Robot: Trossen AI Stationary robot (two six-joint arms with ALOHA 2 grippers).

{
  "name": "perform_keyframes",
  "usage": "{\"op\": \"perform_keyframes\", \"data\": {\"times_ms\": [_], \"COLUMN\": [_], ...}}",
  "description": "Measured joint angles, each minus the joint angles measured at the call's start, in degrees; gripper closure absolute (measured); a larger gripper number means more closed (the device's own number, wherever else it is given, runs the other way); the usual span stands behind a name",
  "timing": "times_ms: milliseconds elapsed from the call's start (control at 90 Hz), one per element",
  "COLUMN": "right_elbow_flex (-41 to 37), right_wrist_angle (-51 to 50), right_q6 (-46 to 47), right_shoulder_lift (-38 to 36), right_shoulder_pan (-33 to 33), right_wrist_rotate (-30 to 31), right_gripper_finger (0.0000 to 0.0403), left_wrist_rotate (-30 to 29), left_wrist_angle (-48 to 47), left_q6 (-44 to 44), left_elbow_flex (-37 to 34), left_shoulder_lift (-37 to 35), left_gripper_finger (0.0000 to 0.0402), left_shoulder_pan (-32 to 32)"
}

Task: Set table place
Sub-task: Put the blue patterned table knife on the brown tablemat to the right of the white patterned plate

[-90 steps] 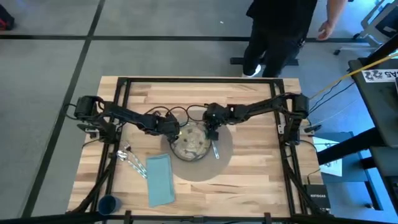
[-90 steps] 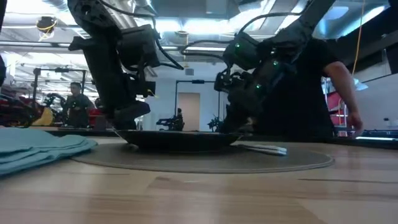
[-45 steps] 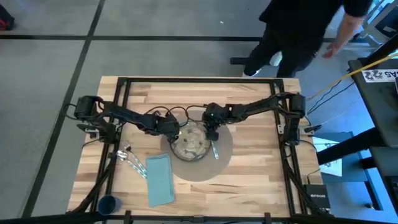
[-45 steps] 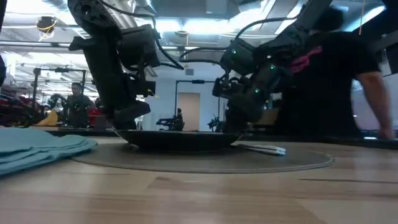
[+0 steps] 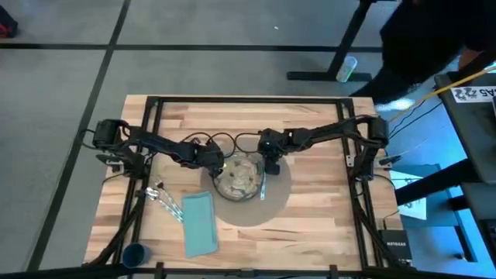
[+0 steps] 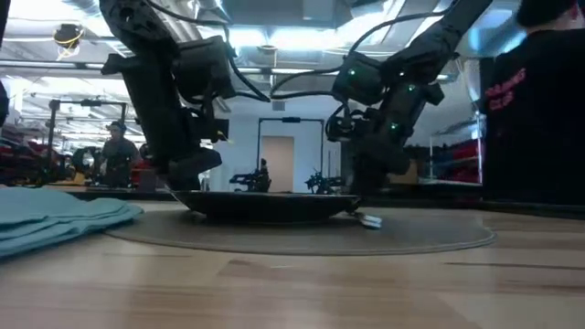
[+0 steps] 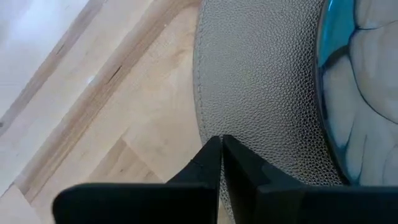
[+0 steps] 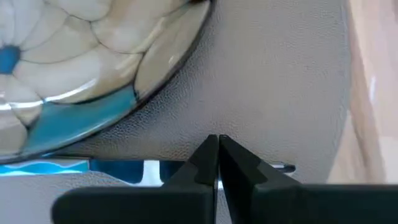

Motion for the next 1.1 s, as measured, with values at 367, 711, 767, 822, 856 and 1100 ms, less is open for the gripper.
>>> {"op": "perform_keyframes", "data": {"times_ms": [367,711,767,822,856,1100], "right_elbow_flex": [0.0,-0.1,-0.1,-0.1,-0.1,-0.1], "right_wrist_angle": [-2.8,-4.2,-3.3,-2.0,-0.9,0.3], "right_q6": [-1.9,1.0,1.9,2.7,2.9,4.4], "right_shoulder_lift": [-4.3,-3.6,-3.6,-3.5,-3.2,-2.4], "right_shoulder_pan": [1.8,16.2,17.2,18.2,18.6,20.0], "right_wrist_rotate": [-4.9,0.0,0.5,0.8,1.0,1.5], "right_gripper_finger": [0.0403,0.0403,0.0403,0.0403,0.0403,0.0403], "left_wrist_rotate": [0.0,0.0,0.0,0.0,-0.1,-0.1], "left_wrist_angle": [-0.3,-0.4,-0.4,-0.4,-0.4,-0.4], "left_q6": [-0.3,-0.4,-0.5,-0.7,-0.7,-0.7], "left_elbow_flex": [0.0,0.0,0.0,0.0,0.0,0.0], "left_shoulder_lift": [0.0,0.0,0.0,0.0,0.0,0.0], "left_gripper_finger": [0.0402,0.0402,0.0402,0.0402,0.0402,0.0402], "left_shoulder_pan": [0.0,0.0,0.0,0.0,0.0,0.1]}}
